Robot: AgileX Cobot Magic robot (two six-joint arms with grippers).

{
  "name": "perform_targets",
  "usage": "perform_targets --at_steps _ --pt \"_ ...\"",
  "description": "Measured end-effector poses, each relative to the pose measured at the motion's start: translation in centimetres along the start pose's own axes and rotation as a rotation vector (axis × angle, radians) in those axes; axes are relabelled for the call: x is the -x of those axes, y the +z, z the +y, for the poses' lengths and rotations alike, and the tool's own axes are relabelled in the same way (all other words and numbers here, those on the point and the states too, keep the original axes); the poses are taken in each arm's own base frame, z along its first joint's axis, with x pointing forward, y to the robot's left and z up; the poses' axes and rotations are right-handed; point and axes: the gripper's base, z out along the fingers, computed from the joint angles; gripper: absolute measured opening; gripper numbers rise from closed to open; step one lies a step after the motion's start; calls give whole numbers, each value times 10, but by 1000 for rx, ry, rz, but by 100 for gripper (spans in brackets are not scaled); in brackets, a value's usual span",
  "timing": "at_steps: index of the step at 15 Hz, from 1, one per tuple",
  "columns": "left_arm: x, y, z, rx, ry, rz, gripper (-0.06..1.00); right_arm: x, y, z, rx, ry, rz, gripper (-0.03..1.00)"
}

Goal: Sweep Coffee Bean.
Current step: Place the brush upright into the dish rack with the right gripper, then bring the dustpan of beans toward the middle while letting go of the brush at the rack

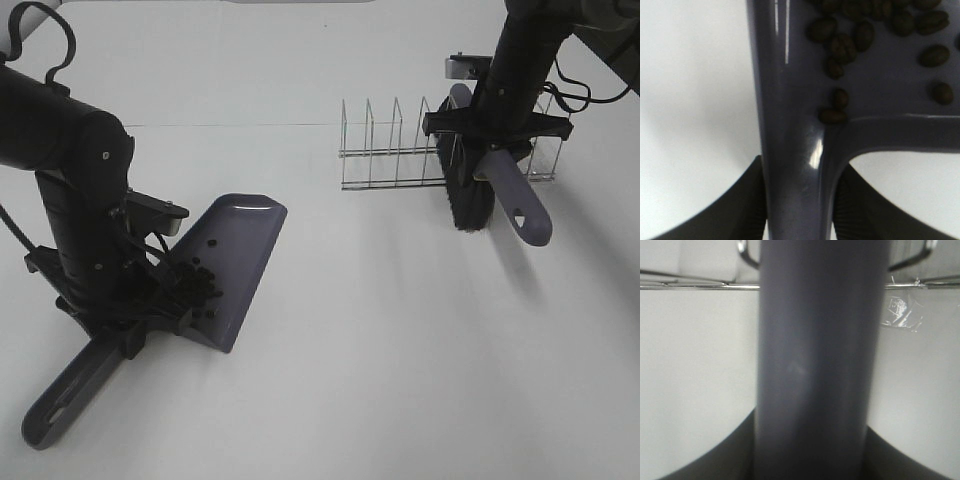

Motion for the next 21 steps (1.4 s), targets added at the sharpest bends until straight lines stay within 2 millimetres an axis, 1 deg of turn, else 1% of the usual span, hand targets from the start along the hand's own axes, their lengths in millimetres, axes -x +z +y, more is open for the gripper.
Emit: perform_targets --at_steps 3,6,7,8,9,11,16,18,21 --pt "-1 0 -1 -5 -62 11 31 0 0 1 8 3 1 30" --pt "-1 0 -1 -10 -96 12 31 0 -2 8 47 5 -1 52" --pt "-1 0 -1 -11 -97 12 31 0 -3 9 49 3 -3 56" --pt "-1 0 -1 -12 -101 12 31 0 -5 10 50 2 -12 58" --pt "-1 0 -1 -15 -104 12 31 0 -10 10 52 1 -23 59" --pt "-1 0 -2 -21 -112 15 31 1 -28 11 51 -5 -62 59" --pt "-1 0 -5 -52 -143 19 31 5 -81 14 56 -22 -205 59" --pt "-1 0 -7 -73 -161 17 31 6 -88 15 59 -25 -229 59" --pt "0 0 -8 -86 -172 6 31 6 -88 15 58 -25 -229 59"
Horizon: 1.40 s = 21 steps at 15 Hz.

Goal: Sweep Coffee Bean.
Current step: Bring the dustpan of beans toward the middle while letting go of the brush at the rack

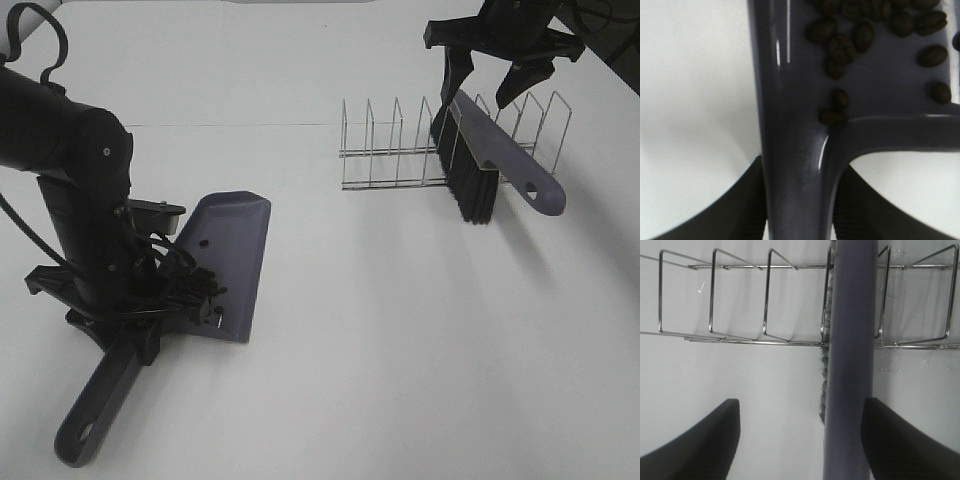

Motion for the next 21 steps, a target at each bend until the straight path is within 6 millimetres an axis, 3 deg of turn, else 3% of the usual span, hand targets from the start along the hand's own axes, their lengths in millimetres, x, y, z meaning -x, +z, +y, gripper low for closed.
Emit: perform_targets --at_steps 8,11,16,21 --pt "41 -11 -11 -11 12 -57 31 0 0 0 0 0 0 59" --pt "44 -12 -12 -12 6 -64 31 0 -3 0 1 -1 -6 59" --pt "45 -13 -14 -22 1 -72 64 0 -51 7 33 -4 -97 59" --pt "38 -30 -9 24 38 -51 67 -6 -89 11 57 -7 -164 59"
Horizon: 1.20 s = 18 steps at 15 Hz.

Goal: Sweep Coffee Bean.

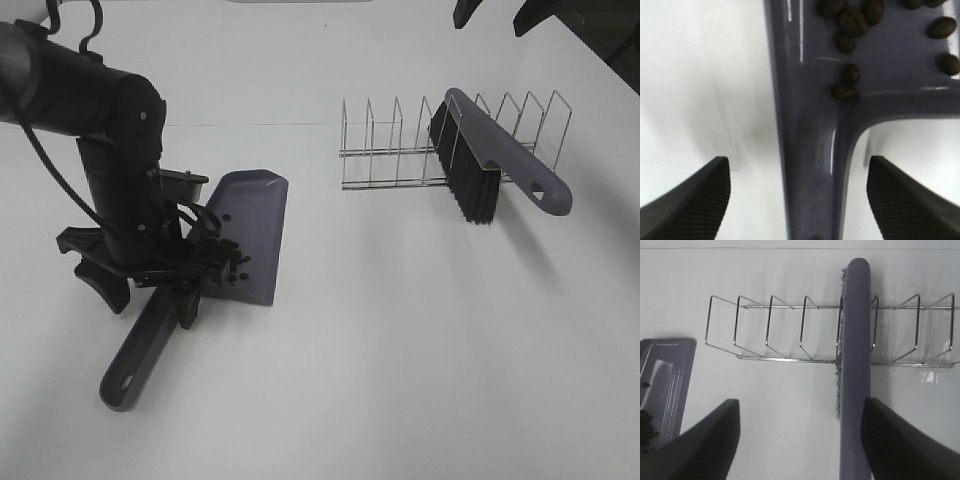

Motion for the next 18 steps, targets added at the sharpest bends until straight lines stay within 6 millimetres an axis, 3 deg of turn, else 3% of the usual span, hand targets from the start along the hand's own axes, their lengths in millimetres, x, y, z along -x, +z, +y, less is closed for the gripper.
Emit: perform_targets --at_steps 4,6,7,9,12,14,15,18 --pt "-2 -37 20 -2 -35 -82 67 -23 -15 -1 -7 7 48 59" --pt "-3 -58 47 -8 -75 -120 67 -44 -21 -3 -14 14 100 59" --pt "-10 -84 80 -5 -113 -174 67 -62 -27 -5 -21 16 135 59" --pt "-19 -105 104 -5 -149 -218 67 -91 -35 -9 -31 7 190 59" --pt "-51 -151 136 7 -183 -280 67 -132 -56 -12 -39 -2 223 59" --pt "-72 -176 146 16 -206 -331 67 -152 -67 -14 -43 -2 231 59" --pt "-105 -210 161 31 -264 -432 67 -177 -86 -15 -45 -7 210 59" --pt "-147 -244 168 66 -315 -555 67 -207 -107 -16 -41 -11 177 59"
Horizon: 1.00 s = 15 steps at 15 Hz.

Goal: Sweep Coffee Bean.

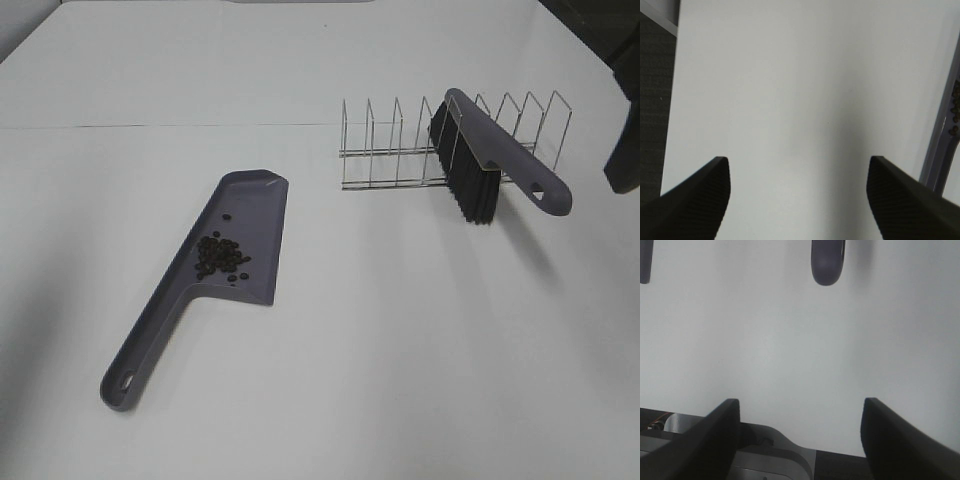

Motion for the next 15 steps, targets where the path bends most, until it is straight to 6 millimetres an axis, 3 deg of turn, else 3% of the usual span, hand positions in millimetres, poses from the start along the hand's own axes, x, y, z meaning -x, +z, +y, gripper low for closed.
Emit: perform_targets --at_steps 2,4,5,6,7,8,10,15 --pt "-33 -19 -1 -19 2 -32 67 -24 -12 -1 5 -5 -43 59" --pt "-77 -21 -2 -24 8 -37 67 -42 -22 -2 8 -10 -83 59" --pt "-89 -23 -2 -23 9 -54 67 -47 -24 -2 9 -11 -95 59" --pt "-111 -29 -2 -23 9 -100 67 -56 -30 -3 11 -15 -125 59" --pt "-151 -32 -3 -21 22 -160 67 -72 -35 -5 5 -22 -160 59" --pt "-169 -35 -3 -20 28 -198 67 -82 -36 -6 2 -25 -174 59" --pt "-198 -43 -4 -18 31 -269 67 -103 -36 -8 4 -28 -201 59" --pt "-231 -50 -3 -7 6 -375 67 -158 -30 -16 7 -40 -302 59"
